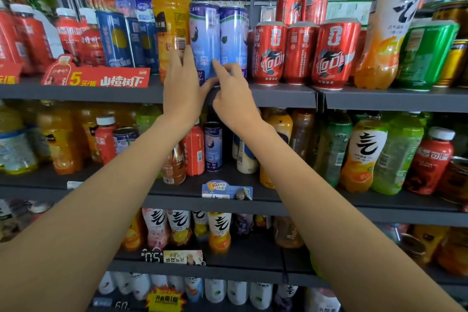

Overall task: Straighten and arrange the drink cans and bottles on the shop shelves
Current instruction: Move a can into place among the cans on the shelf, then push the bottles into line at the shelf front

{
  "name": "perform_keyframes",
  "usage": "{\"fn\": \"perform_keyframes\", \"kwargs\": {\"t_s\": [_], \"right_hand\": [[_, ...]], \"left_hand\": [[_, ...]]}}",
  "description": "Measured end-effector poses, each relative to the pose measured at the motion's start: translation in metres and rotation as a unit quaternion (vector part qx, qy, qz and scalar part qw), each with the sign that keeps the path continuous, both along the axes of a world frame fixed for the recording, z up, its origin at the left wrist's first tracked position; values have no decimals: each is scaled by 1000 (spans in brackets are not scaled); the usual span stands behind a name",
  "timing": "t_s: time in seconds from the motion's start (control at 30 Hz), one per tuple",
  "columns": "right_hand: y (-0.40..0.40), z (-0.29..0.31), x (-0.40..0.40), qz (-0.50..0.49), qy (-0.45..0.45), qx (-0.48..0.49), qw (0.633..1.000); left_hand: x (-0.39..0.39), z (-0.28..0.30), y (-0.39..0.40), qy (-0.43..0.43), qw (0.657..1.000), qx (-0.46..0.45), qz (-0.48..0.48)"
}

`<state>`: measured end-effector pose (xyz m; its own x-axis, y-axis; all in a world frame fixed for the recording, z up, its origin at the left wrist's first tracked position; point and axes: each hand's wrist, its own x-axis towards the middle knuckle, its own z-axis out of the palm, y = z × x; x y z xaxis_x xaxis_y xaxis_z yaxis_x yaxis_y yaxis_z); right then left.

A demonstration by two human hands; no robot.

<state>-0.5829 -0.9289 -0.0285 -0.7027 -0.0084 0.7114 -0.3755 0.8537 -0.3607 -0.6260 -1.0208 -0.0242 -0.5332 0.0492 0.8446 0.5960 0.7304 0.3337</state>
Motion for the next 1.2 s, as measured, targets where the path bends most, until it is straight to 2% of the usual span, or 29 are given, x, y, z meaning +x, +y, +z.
{"fn": "perform_keyframes", "kwargs": {"t_s": [0.13,0.33,0.43,0.53,0.63,0.73,0.87,1.03,1.2], "right_hand": [[-4,-4,-6,-12,15,19,1000],[-7,1,-12,-60,-3,80,995],[-9,1,-9,-26,-10,8,1000],[-6,-4,3,26,53,-82,995],[10,-20,26,6,176,-162,971],[35,-47,48,-48,225,-200,953],[86,-94,76,-138,164,-206,955],[150,-128,108,-242,81,-231,939],[191,-139,118,-269,32,-224,936]], "left_hand": [[-8,1,-3,-18,1000,10,-16],[-4,-7,-5,1,1000,23,-1],[-1,-15,-6,25,999,16,-21],[9,-22,1,74,996,-2,-52],[31,-30,18,126,986,-32,-105],[51,-52,43,146,974,-59,-163],[67,-95,79,111,962,-114,-221],[80,-126,126,50,958,-149,-238],[98,-137,167,14,959,-161,-233]]}}
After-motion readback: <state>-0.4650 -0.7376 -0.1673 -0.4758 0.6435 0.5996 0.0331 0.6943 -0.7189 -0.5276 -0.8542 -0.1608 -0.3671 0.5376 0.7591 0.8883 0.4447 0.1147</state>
